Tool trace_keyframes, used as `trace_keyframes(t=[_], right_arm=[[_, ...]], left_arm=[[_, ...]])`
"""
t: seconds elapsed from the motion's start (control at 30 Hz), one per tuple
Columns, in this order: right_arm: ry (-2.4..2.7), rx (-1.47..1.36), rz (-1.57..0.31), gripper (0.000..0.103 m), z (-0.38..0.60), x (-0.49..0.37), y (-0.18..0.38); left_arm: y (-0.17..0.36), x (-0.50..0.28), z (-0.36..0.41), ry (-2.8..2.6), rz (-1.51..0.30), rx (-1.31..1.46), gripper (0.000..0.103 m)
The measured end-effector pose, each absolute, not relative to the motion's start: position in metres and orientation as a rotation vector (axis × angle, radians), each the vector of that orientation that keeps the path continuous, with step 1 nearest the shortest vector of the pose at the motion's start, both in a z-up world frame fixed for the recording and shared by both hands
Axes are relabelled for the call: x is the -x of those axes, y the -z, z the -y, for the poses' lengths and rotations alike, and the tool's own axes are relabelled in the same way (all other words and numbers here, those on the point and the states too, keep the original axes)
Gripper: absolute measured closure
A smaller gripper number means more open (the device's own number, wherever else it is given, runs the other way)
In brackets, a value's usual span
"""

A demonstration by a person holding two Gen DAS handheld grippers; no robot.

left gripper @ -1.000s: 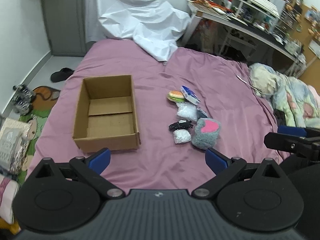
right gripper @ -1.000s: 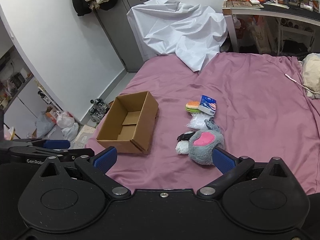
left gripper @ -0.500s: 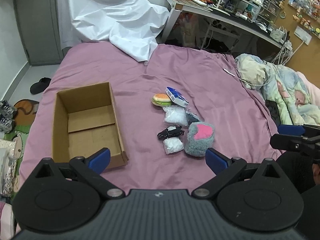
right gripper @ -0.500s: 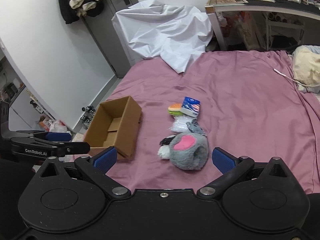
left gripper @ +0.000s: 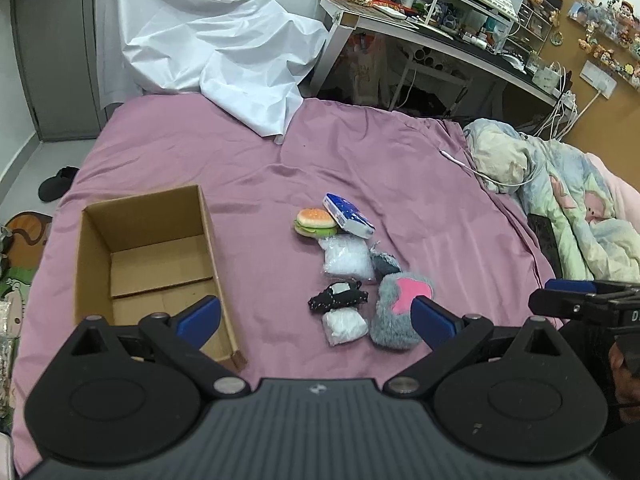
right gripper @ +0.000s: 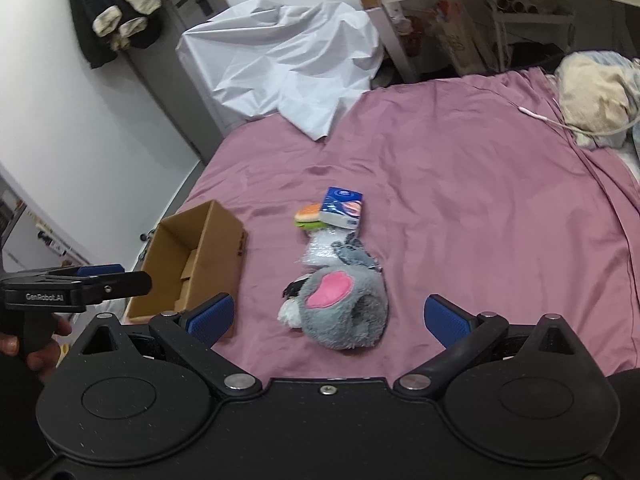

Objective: Organize soft objects
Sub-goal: 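Move both tools toward the grey plush with the pink heart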

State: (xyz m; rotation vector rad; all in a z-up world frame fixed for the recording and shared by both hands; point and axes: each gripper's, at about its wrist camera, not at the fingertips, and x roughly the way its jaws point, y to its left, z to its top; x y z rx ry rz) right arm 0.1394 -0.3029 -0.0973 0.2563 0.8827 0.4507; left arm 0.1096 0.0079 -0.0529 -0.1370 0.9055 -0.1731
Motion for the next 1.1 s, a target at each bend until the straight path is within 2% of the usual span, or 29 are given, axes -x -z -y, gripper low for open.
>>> trace_keyframes(t=[0.17,0.3,0.43,1.1], right_arm=[[-0.401,-0.313,-0.921,0.009,0.309,-0.154,0.123],[-0.361,-0.374,-0.971,0.023,0.313,-0.164,0.148],[-0.341,-0.412,-1.001,0.030,0.317,-0.170,0.168],[-0.380,-0.532,-1.002,0.032,0.325,-0.184,0.216]], left_arm=[[0.069,-0.125,-0.006,0.205,-0.921,0.127,0.003],[0.078,-0.136,-0.002,0.226,-0.924,0.094,0.003],[0.085,-0.144,0.003,0.232,-0.903,0.061,0.003],[0.117,-0.173,0.055,0.257,-0.838,0.075,0.002]])
